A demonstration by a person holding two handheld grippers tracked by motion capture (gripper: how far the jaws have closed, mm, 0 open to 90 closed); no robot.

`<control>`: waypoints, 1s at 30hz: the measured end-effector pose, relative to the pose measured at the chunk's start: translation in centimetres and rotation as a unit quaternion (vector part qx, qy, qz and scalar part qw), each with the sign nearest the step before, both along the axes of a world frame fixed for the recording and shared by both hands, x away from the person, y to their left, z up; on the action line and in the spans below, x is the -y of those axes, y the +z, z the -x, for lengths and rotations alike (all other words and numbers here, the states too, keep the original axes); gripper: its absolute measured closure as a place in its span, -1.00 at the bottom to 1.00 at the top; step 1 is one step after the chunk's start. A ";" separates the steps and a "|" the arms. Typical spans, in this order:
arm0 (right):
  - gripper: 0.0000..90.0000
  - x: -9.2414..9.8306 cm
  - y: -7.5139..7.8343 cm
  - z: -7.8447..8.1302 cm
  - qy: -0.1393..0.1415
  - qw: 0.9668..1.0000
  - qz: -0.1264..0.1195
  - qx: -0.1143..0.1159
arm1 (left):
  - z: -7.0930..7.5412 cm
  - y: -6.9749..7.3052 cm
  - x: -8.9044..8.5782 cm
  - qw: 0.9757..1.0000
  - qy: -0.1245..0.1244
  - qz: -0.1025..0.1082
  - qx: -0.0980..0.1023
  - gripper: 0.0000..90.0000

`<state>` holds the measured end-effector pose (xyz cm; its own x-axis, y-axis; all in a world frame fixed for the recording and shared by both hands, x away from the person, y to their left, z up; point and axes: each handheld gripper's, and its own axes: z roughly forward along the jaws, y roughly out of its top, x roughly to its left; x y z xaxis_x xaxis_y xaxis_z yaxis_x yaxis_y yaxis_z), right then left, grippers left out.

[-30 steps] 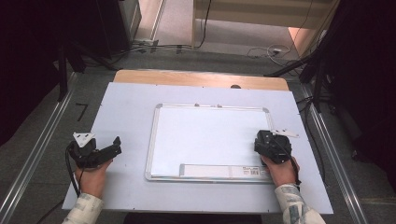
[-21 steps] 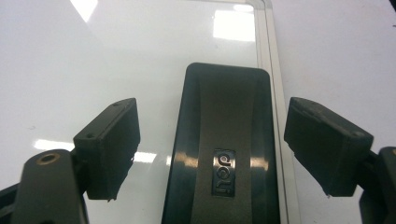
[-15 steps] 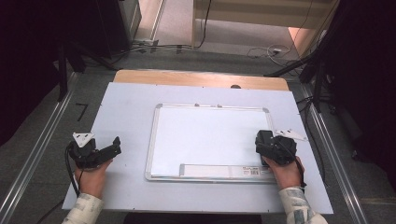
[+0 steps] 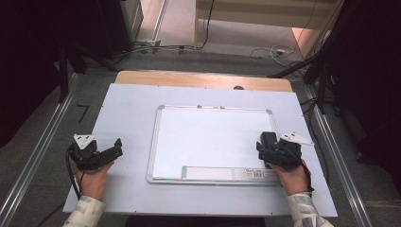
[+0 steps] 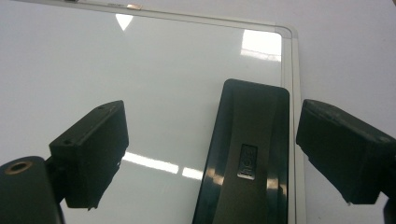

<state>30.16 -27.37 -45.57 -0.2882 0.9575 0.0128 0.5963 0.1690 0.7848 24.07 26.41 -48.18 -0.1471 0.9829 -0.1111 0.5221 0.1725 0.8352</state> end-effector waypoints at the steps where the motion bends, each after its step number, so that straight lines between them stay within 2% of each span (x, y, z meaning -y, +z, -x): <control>1: -0.84 0.1 0.1 0.1 0.003 1.000 -0.002 0.001 | 0.0 0.0 0.0 1.000 0.000 0.000 0.000 -0.97; 8: -0.85 0.8 0.3 0.8 0.003 1.000 0.000 -0.001 | 0.0 0.0 0.0 1.000 0.000 -0.001 -0.001 -0.97; 17: -0.85 1.8 0.6 1.6 0.000 1.000 -0.004 0.008 | 0.0 0.0 0.1 1.000 0.001 -0.002 -0.001 -0.97; 22: -0.84 2.2 0.6 1.8 -0.001 1.000 -0.001 0.002 | 0.0 0.0 0.1 1.000 0.001 -0.003 -0.002 -0.97; 30: -0.84 3.1 0.7 2.1 -0.010 1.000 -0.006 0.004 | -0.1 0.0 0.1 1.000 0.001 -0.002 -0.001 -0.97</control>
<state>28.07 -30.45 -44.88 -0.2686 0.9630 0.0225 0.5929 0.1469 0.7918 24.13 26.33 -48.22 -0.1496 0.9830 -0.1062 0.5236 0.1699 0.8349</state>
